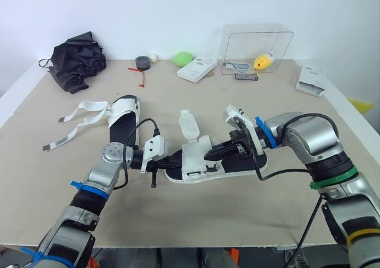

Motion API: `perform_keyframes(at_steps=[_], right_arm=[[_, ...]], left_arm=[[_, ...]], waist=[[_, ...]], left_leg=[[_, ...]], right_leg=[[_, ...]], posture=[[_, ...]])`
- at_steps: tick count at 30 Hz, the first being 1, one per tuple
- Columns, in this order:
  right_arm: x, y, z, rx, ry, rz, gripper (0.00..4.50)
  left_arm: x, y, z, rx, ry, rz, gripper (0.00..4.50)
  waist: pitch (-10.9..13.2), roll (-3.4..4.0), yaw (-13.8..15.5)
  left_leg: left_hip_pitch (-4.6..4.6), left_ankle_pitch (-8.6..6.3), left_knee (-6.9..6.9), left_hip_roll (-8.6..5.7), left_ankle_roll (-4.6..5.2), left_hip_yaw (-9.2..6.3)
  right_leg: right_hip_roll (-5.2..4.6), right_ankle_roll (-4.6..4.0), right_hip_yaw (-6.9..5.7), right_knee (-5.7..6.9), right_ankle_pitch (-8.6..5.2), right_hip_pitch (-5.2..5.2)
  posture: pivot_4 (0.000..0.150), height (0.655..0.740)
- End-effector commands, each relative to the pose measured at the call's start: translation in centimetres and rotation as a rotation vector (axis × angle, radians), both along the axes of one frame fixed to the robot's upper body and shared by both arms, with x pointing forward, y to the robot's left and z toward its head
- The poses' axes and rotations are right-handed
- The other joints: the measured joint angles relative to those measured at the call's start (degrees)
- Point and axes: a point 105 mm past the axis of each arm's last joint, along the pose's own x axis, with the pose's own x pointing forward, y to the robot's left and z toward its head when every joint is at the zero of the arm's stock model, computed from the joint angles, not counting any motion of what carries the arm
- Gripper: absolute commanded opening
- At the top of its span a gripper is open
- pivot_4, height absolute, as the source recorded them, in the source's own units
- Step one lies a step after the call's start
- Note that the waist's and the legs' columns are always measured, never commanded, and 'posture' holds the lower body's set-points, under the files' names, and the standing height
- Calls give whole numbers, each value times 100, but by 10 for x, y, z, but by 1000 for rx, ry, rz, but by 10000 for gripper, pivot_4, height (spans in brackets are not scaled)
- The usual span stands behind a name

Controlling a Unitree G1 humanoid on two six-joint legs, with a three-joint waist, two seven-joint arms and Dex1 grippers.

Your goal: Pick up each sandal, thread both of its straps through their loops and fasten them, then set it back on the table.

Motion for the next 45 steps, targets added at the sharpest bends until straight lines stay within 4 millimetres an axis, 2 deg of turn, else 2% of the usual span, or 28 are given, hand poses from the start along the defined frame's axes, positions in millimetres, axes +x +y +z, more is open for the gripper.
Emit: perform_keyframes(at_steps=[1,10,12,18,29,37,40,43,45], right_arm=[[-10,7,16,55,16,41,885],[-18,12,4,32,62,41,885],[-15,15,-6,-5,64,11,885],[-5,14,-20,-77,72,-65,885],[-18,6,-9,-57,90,30,885],[-24,6,-15,-82,81,71,885],[-28,4,-24,-120,57,89,885],[-17,5,-29,-129,-23,44,885],[-11,4,-25,-99,-8,13,885]], left_arm=[[-21,11,-55,140,196,6,0],[-22,11,-56,137,198,8,0],[-23,11,-56,137,199,8,0],[-23,10,-56,136,198,9,0],[-22,11,-55,135,198,14,0],[-22,12,-55,135,198,18,0],[-22,13,-55,136,199,19,0],[-22,13,-55,136,199,20,0],[-22,13,-55,136,199,18,0]], waist=[[0,0,0],[-4,4,-2],[-6,6,-2],[-25,12,-4],[-26,15,-3],[-26,15,-1],[-26,15,-1],[-28,16,-2],[-31,16,-5]], left_leg=[[0,0,0,0,0,-1],[3,0,0,2,0,-4],[4,0,0,2,0,-6],[17,0,0,2,0,-12],[17,-2,0,1,3,-51],[14,-2,0,0,3,-59],[13,-2,0,0,3,-64],[16,-5,0,0,4,-71],[22,-5,0,2,4,-72]], right_leg=[[0,0,-1,0,0,0],[3,-1,-4,0,-1,3],[3,-1,-6,0,-1,5],[3,-6,-13,0,-6,23],[2,-27,-58,0,-19,39],[1,-27,-65,1,-22,41],[1,-29,-69,1,-23,42],[1,-33,-76,1,-28,48],[4,-8,-77,1,-45,52]], posture=[[1500,7400],[1500,7400],[1500,7400],[1500,7400],[1500,7400],[1500,7400],[1500,7400],[1500,7400],[1500,7400]])
